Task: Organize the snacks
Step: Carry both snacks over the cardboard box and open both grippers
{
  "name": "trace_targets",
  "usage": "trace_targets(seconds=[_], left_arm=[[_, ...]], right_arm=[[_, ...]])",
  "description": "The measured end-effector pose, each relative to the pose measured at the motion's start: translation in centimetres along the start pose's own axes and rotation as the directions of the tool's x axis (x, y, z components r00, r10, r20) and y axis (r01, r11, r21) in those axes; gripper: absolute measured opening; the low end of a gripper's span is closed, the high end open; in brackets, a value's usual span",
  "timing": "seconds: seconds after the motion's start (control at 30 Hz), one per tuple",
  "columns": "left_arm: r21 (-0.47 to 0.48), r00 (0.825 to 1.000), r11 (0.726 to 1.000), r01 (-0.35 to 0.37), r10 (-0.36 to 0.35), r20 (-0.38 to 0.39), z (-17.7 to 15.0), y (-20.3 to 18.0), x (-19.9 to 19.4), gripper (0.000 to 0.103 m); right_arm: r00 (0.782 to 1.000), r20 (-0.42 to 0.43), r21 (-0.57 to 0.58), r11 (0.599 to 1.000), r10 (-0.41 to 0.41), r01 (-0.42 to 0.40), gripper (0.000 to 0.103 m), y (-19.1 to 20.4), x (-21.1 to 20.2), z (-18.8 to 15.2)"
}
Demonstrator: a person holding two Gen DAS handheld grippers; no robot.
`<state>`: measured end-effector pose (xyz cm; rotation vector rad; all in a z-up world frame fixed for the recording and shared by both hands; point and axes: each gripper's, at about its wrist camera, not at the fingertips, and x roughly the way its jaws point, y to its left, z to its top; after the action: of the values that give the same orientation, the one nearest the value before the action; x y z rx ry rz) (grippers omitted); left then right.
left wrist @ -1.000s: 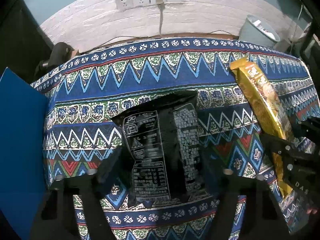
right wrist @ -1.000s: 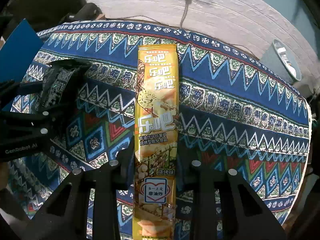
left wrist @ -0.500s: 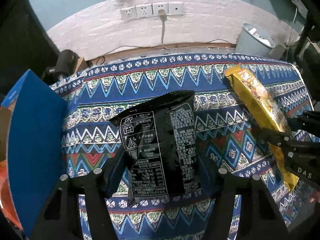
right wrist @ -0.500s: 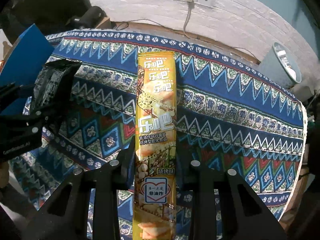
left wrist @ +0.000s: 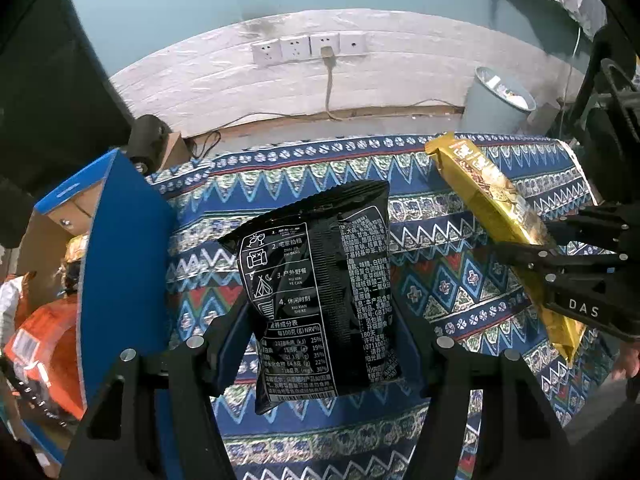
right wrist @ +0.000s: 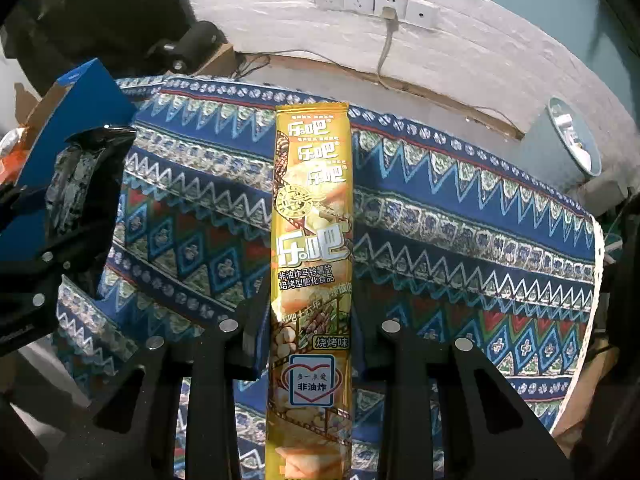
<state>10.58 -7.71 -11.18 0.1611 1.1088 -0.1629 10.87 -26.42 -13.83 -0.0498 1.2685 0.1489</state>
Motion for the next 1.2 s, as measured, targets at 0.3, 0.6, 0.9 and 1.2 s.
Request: trace_targets(seconds=[0.3, 0.6, 0.9, 1.2], left_arm=[[-0.001, 0.998, 0.999, -0.048, 0.048, 0.041, -0.1, 2.0, -3.2, 0.066], [-0.028, 0.993, 0.996, -0.086, 0.088, 0.082, -0.5, 4.7, -5.8, 0.066], [-0.067, 0.984, 0.991, -0.119, 0.127, 0.127, -1.5, 8.0, -8.9, 0.066], [-0.149, 0.977, 0.981, -0.122, 0.145, 0.158, -2.5, 12.7, -11.0, 0.066]], right_arm=[[0.999, 0.039, -0.035, 0.999, 0.021, -0.019, 0.030, 2.7, -2.3, 1.6], [0.996, 0.069, -0.086, 0.995, 0.053, -0.047, 0.030, 6.6, -4.3, 3.5], [0.988, 0.105, -0.118, 0.988, 0.110, -0.097, 0.030, 10.4, -6.4, 6.2], [0.985, 0.097, -0.168, 0.978, 0.145, -0.128, 0.030, 14.6, -6.5, 8.5]])
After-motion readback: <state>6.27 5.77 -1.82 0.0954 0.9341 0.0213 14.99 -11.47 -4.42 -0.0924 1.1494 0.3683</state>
